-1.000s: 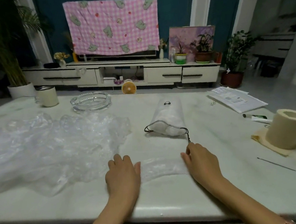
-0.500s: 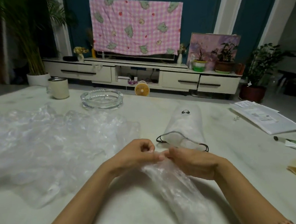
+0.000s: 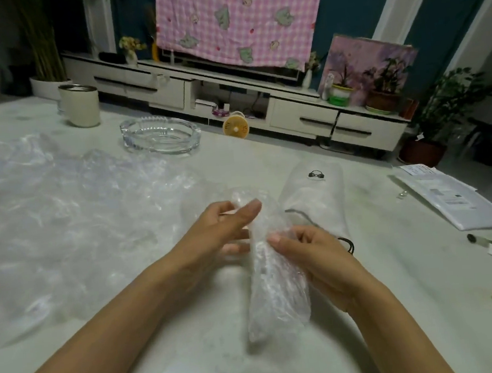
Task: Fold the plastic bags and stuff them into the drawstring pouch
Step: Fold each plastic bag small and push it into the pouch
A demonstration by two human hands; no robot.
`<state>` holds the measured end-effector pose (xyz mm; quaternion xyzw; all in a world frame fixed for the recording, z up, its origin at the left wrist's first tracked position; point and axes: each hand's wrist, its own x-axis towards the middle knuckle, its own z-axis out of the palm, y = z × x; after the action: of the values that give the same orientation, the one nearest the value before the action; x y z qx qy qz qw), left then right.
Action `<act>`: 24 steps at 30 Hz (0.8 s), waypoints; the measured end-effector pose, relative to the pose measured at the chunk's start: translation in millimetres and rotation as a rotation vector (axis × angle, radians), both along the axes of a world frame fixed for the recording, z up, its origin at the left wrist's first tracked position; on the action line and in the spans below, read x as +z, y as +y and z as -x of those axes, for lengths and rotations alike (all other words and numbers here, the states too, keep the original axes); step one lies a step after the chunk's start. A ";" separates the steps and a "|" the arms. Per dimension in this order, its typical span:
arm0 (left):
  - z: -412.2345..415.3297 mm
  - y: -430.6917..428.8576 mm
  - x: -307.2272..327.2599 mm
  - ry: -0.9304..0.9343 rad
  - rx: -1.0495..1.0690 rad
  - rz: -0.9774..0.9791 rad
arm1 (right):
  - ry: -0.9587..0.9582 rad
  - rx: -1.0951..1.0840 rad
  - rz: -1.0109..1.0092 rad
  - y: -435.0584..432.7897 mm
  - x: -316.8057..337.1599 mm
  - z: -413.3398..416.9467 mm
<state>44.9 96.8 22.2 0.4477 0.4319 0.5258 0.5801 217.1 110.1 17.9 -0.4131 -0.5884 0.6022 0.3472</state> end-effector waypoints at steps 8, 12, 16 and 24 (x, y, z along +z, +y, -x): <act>-7.6 -4.5 -10.3 0.311 0.006 -0.084 | 0.114 -0.067 -0.007 -8.4 4.7 10.0; -8.9 -8.5 -10.1 0.215 -0.079 0.011 | 0.096 -0.175 -0.022 -9.8 2.2 13.9; -3.7 -3.2 -7.4 -0.131 -0.276 0.263 | 0.051 -0.244 -0.129 -7.9 4.2 11.2; 1.5 -3.7 -12.9 0.028 -0.234 0.317 | -0.081 -0.229 -0.342 -10.1 10.5 1.1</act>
<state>43.3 93.1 9.3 0.4051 0.4625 0.3739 0.6944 216.0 100.0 28.4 -0.4361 -0.6447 0.4330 0.4547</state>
